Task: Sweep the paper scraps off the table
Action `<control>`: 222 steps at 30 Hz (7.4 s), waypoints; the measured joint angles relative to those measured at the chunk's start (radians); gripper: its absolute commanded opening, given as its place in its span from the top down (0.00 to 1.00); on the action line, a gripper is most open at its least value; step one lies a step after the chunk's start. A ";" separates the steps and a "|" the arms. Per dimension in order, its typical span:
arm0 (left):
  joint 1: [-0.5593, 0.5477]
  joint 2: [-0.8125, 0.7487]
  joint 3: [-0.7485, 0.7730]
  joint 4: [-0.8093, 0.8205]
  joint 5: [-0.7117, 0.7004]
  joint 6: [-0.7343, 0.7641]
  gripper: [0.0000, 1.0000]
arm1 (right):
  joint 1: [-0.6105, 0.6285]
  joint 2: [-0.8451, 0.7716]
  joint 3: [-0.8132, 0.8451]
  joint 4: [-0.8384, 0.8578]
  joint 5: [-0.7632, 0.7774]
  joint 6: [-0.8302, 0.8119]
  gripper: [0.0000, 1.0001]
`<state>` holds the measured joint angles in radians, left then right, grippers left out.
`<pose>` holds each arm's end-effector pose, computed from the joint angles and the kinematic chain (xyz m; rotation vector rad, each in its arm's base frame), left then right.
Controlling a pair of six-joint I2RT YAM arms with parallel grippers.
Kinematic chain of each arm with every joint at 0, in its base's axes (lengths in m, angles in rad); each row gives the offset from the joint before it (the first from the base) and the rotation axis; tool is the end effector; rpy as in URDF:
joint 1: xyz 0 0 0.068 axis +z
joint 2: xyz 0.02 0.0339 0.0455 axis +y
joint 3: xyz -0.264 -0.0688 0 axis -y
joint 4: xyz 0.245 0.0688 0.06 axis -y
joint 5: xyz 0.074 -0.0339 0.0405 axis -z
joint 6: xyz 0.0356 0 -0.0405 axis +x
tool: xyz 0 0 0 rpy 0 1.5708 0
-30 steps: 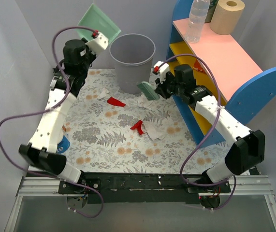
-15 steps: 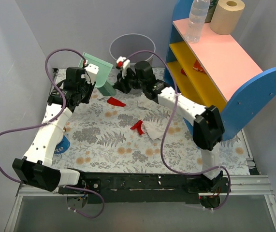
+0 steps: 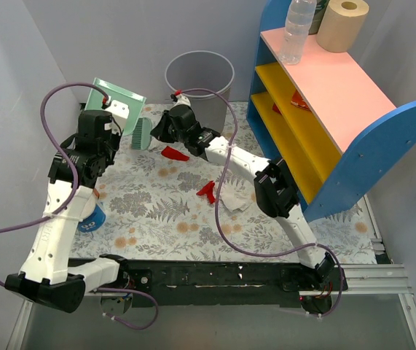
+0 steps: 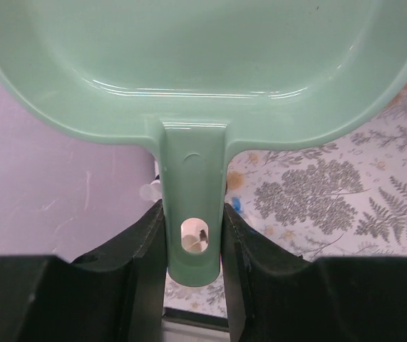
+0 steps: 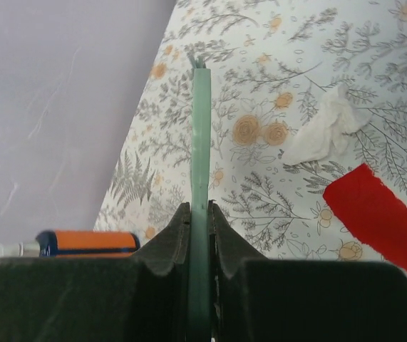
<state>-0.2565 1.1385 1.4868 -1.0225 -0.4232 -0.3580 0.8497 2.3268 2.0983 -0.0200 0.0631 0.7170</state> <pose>0.1995 -0.0372 0.4268 -0.3336 2.1535 0.1285 0.3711 0.4187 0.2816 -0.0815 1.9474 1.0261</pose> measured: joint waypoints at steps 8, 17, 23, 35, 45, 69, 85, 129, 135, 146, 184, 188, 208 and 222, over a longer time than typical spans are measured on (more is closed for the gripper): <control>0.000 0.046 0.089 -0.130 -0.083 0.034 1.00 | -0.008 0.137 0.174 -0.106 0.227 0.295 0.99; 0.000 0.050 0.106 -0.190 -0.106 0.055 1.00 | -0.018 0.200 0.197 -0.210 0.317 0.475 0.99; 0.000 0.048 0.097 -0.169 -0.100 0.057 1.00 | -0.018 0.182 0.124 -0.243 0.320 0.538 0.99; 0.000 -0.053 -0.229 -0.018 0.023 0.096 1.00 | -0.032 -0.314 -0.486 -0.359 0.227 0.503 0.99; 0.000 -0.029 -0.455 0.097 0.240 0.183 1.00 | -0.064 -0.648 -0.853 -0.267 0.082 0.115 0.99; -0.002 0.232 -0.752 0.222 0.562 0.554 0.60 | -0.079 -0.995 -0.761 -0.537 -0.198 -1.005 0.99; 0.002 -0.044 -0.908 0.376 0.612 0.541 0.71 | -0.169 -0.897 -0.673 -0.731 -0.194 -1.009 0.99; -0.017 0.017 -0.706 0.125 0.576 0.490 1.00 | -0.208 -0.865 -0.708 -0.682 -0.006 -0.958 0.99; -0.032 0.067 -0.634 0.008 0.517 0.591 1.00 | -0.208 -0.865 -0.713 -0.687 0.096 -0.907 0.99; -0.115 0.294 -0.522 -0.001 0.410 0.676 1.00 | -0.210 -0.845 -0.832 -0.713 -0.068 -0.786 0.99; -0.217 0.493 -0.326 -0.087 0.343 0.303 1.00 | -0.183 -0.516 -0.476 -0.613 -0.042 -0.925 0.99; -0.217 0.531 -0.311 -0.079 0.327 0.285 1.00 | -0.183 -0.465 -0.475 -0.613 -0.075 -0.895 0.99; -0.222 0.629 -0.293 0.111 0.333 0.280 1.00 | -0.256 -0.451 -0.378 -0.646 -0.414 -0.813 0.99; -0.222 0.616 -0.282 0.036 0.357 0.220 1.00 | -0.261 -0.360 -0.142 -0.576 -0.033 -0.982 0.99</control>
<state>-0.4786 1.7546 1.2049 -0.9867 -0.0662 -0.1383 0.5892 1.9663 1.9564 -0.5957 0.0299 -0.2646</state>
